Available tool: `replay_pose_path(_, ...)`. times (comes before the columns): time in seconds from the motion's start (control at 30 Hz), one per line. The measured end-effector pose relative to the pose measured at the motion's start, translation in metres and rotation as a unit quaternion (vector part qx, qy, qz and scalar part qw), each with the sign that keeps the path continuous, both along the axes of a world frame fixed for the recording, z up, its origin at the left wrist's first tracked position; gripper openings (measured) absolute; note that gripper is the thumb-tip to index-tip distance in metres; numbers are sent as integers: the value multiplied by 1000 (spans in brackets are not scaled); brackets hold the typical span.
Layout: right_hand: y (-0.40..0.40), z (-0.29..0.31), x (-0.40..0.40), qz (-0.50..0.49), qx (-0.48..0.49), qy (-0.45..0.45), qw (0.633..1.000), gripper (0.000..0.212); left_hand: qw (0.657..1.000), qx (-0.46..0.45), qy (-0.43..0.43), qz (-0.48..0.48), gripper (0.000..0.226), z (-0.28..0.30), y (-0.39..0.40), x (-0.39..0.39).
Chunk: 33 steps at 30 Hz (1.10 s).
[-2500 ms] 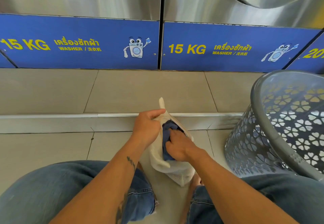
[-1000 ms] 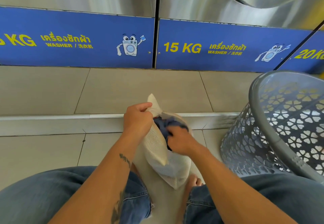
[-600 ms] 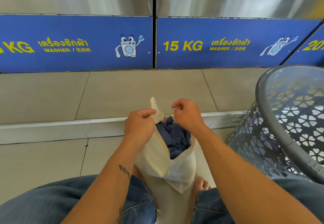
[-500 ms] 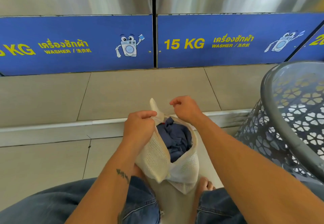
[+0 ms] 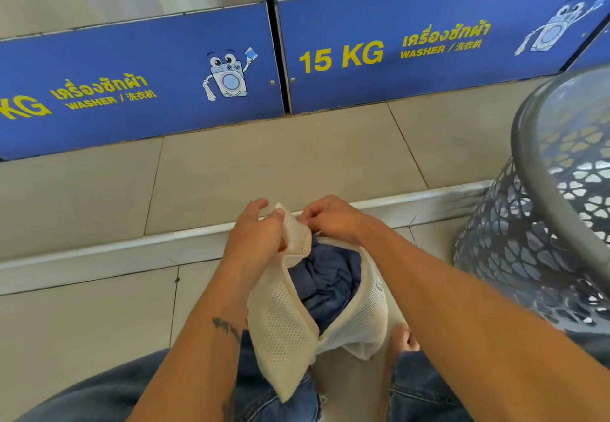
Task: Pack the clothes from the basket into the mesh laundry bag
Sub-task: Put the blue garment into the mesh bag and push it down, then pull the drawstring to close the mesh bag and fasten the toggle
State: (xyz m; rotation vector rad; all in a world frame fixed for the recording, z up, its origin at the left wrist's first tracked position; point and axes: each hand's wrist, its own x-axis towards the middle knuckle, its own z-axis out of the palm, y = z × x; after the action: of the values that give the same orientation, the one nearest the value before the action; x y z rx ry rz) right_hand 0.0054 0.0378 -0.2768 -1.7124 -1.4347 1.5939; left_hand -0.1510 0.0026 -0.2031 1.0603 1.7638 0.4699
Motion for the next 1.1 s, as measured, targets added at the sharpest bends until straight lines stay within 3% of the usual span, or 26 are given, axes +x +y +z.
replay_pose_path(0.07, -5, 4, 0, -9, 28, -5, 1000, 14, 998, -58, -32, 10, 19, 6, 1, 5)
replay_pose_path(0.13, -9, 13, 2, -16, 58, -22, 998, 16, 992, -51, -96, 66, 16, 3, 0, 4)
replay_pose_path(0.2, -15, 21, 6, -19, 67, -25, 997, 17, 984, -53, -144, 92, 26, 1, -3, 1)
replay_pose_path(0.3, -27, 31, 10, -23, 58, -11, 998, 17, 982, -17, -178, 56, 41, -3, -8, -3)
replay_pose_path(0.43, -34, 37, 8, -28, 30, 16, 999, 15, 992, 103, -16, -66, 45, -10, -11, -2)
replay_pose_path(0.53, -34, 38, 4, -13, 38, 0, 999, 16, 985, 117, 24, -128, 35, -15, -16, 1)
replay_pose_path(0.63, -30, 43, 0, 7, 57, -42, 997, 17, 982, 131, 64, -118, 25, -21, -15, 0)
replay_pose_path(0.8, -16, 69, 11, 67, 114, -191, 973, 20, 978, 168, 98, -78, 22, -26, -12, -1)
replay_pose_path(1.1, -54, 91, 55, 27, 87, -261, 961, 24, 974, 174, 135, 45, 15, -29, -13, -22)
